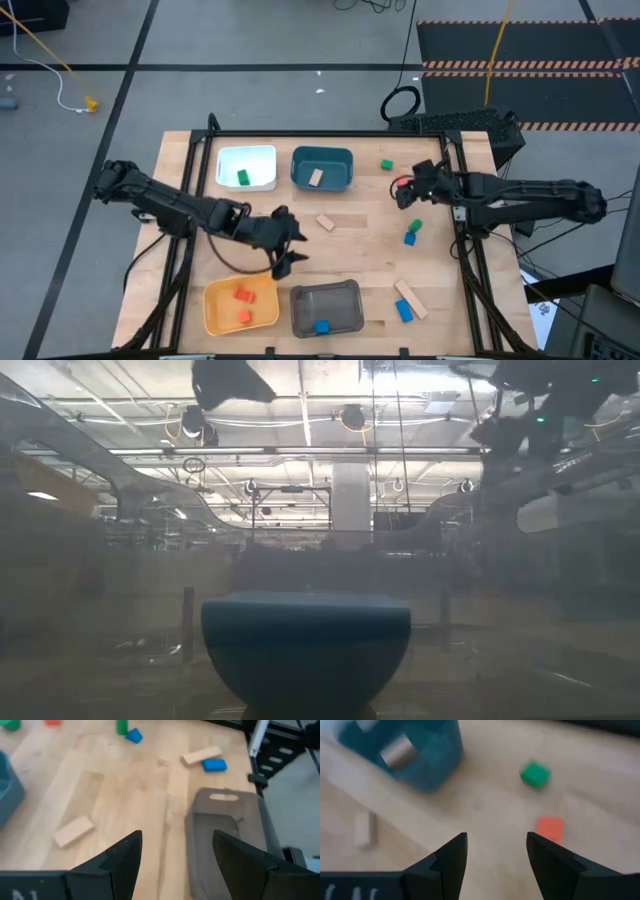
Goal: Sort & place blocks by color
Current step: Put the bottom green block into the white bin
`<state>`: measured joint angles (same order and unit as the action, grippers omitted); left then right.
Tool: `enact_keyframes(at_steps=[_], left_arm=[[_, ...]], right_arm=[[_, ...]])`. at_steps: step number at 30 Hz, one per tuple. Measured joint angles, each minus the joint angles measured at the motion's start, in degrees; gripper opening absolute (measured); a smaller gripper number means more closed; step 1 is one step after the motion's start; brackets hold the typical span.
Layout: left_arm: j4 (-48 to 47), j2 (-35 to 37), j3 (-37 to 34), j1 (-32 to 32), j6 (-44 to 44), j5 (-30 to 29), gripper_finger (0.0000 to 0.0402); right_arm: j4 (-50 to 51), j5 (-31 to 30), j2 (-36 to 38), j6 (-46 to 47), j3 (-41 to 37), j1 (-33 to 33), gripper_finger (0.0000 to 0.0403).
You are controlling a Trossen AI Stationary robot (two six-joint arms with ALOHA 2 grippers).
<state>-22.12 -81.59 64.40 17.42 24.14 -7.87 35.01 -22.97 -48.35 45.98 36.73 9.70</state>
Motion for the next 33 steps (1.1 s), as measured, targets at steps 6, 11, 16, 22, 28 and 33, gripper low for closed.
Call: enact_keyframes(at_steps=[6, 11, 16, 22, 28, 33], left_arm=[[0.07, -0.01, 0.0, -2.11, 1.02, 0.48, 0.0244], [-0.43, -0.01, 0.0, -1.98, 0.3, 0.57, 0.0244], [-2.11, -0.01, 0.0, -1.92, 0.0, 1.76, 0.0244], [-1.64, -0.01, 0.0, -2.32, -2.69, 1.82, 0.0244], [-1.59, -0.01, 0.0, -3.8, -2.87, 1.8, 0.0244], [-1.61, -0.01, 0.0, -5.64, -2.96, 1.82, 0.0244]], right_arm=[[-14.23, -6.65, -1.11, -3.69, 0.02, 3.37, 0.0194], [-16.68, -3.14, -1.16, -0.17, 0.04, 5.12, 0.0194], [-7.32, 5.28, -1.19, 1.56, 0.04, 5.04, 0.0194], [5.93, 6.55, -1.25, 2.79, 3.03, 4.13, 0.0194], [13.88, 6.87, -1.58, 1.18, 7.29, 3.95, 0.0194], [20.69, 8.5, -4.47, 2.03, 7.67, 1.19, 0.0194]])
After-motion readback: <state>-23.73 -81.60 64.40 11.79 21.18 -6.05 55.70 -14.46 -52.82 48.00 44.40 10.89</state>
